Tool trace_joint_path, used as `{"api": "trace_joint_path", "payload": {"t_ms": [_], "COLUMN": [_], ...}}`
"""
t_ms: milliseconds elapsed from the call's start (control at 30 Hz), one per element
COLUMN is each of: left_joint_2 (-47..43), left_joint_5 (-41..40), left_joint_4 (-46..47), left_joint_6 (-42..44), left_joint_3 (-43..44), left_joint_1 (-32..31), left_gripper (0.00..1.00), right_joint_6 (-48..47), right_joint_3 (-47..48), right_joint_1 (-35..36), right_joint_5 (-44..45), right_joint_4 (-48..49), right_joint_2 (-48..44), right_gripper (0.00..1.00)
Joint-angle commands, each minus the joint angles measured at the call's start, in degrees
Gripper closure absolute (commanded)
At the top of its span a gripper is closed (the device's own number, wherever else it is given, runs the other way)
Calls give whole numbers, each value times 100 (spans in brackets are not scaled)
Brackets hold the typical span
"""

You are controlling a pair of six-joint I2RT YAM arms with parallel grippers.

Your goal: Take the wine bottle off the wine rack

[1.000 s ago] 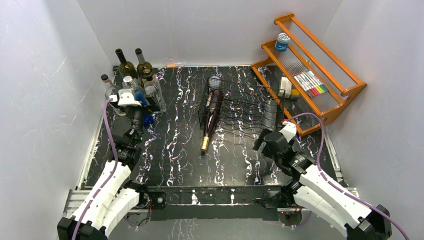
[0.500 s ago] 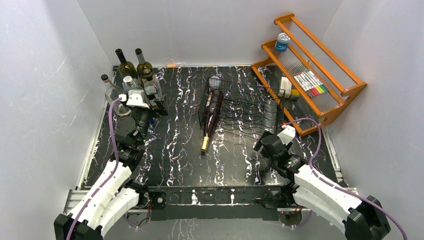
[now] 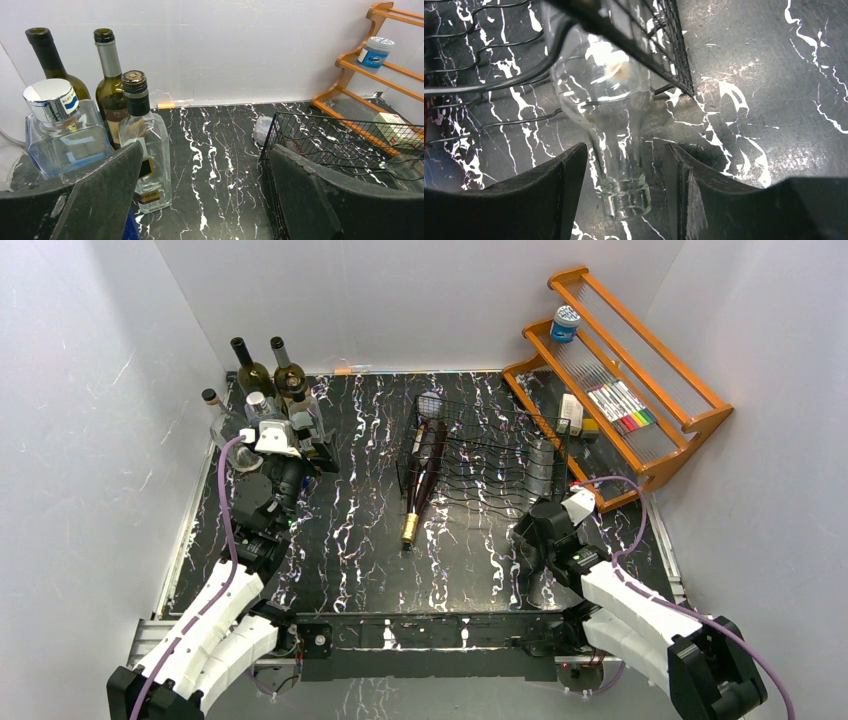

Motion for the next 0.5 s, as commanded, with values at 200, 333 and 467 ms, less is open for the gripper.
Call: {"api": "trace_joint_path", "payload": {"t_ms": [200, 333, 467], "left_joint_2": [10, 12, 27], "left_joint_5": [34, 41, 13], "left_joint_4": [122, 115, 108], "left_joint_6": [-23, -38, -31], "left_joint_3": [196, 195, 195], "left_joint_1": [-35, -43, -69], "left_gripper": [2, 2, 2], "right_joint_6": [-19, -22, -144], "right_joint_3": [-234, -239, -93], "right_joint_1": [-346, -390, -396], "right_joint_5": [-232, -333, -582], "right_joint_4": [649, 687, 400], "right_joint_2": [118, 102, 32], "right_gripper": [38, 50, 64]}}
